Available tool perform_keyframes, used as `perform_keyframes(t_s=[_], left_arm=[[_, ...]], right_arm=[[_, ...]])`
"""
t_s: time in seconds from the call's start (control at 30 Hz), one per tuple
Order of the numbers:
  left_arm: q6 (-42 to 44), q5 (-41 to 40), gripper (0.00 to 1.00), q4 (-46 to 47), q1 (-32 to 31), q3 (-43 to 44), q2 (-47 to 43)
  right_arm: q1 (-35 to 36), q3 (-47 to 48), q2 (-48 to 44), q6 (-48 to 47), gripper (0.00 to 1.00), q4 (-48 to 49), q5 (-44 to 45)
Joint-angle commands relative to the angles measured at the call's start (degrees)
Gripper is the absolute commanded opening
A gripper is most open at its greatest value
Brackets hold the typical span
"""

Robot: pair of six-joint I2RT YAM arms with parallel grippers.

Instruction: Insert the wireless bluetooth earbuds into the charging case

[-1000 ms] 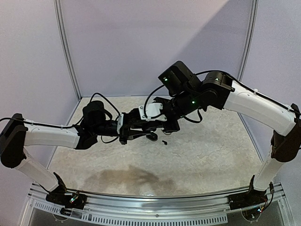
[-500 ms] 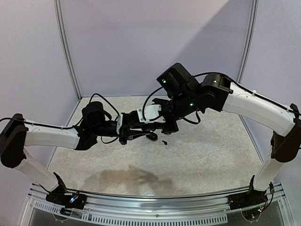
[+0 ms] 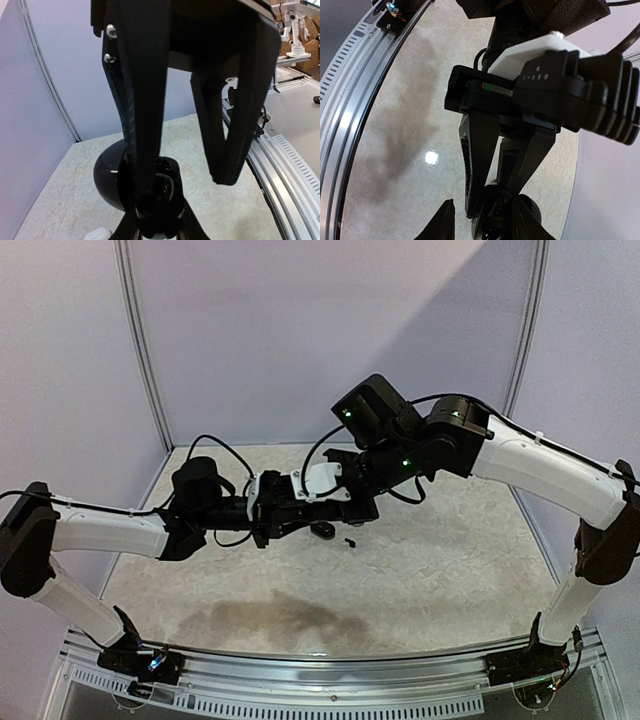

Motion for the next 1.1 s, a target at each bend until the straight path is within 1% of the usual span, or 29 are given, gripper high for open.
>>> perform_keyframes(t_s=[0.0,0.07,0.2,0.33,0.47,0.53,0.6,0.63,0.73,0.8,0.87,0.97,1.07], left_arm=[[-5.7,-2.7,0.00,-0.1,-0.1,-0.9,-1.5],[-7.1,-3.5,0.00,-0.4,0.1,-1.3,-1.7],[-7.5,-4.0,0.00,-0.3,0.1,-2.0,-2.4],[-7.6,-6.2,0.00,-0.3,0.1,-2.6,-3.2],[-9.9,-10.0,0.00,-0.4,0.3,-3.6,-4.1],[-11.3,-12.0,0.00,-0.4,0.4,-4.3,-4.8],[-12.3,-14.9,0.00,-0.4,0.6,-5.1,-5.8],[-12.9,-16.7,0.00,-0.5,0.7,-5.4,-6.4],[-13.1,-23.1,0.00,-1.1,1.0,-6.9,-8.3],[-12.8,-26.7,0.00,-1.2,1.0,-7.9,-9.4],[-12.6,-29.0,0.00,-1.4,1.1,-8.9,-10.3],[-13.2,-31.8,0.00,-1.3,1.1,-10.3,-11.5],[-13.7,-34.8,0.00,-0.9,1.1,-11.9,-12.6]], right_arm=[[-0.4,1.6,-0.9,1.4,0.41,3.6,-3.4],[-0.5,1.4,-2.0,2.5,0.44,5.8,-5.3],[-0.4,0.5,-4.2,3.3,0.46,8.7,-5.7],[-0.5,0.5,-5.0,4.5,0.41,8.7,-6.6],[-1.0,0.6,-6.2,7.9,0.41,10.9,-7.4],[-2.6,1.4,-6.6,12.6,0.41,12.9,-7.1],[-5.6,2.7,-6.2,19.4,0.41,14.8,-6.1],[-7.5,3.5,-5.8,25.2,0.41,15.3,-4.8],[-12.3,4.9,-3.7,38.2,0.42,15.2,2.2],[-14.5,4.0,-2.4,44.3,0.43,14.4,6.0],[-15.1,3.7,-0.7,49.1,0.44,12.1,10.9],[-15.5,5.4,4.1,55.0,0.44,7.1,14.2],[-15.5,6.1,9.0,58.0,0.43,3.7,15.4]])
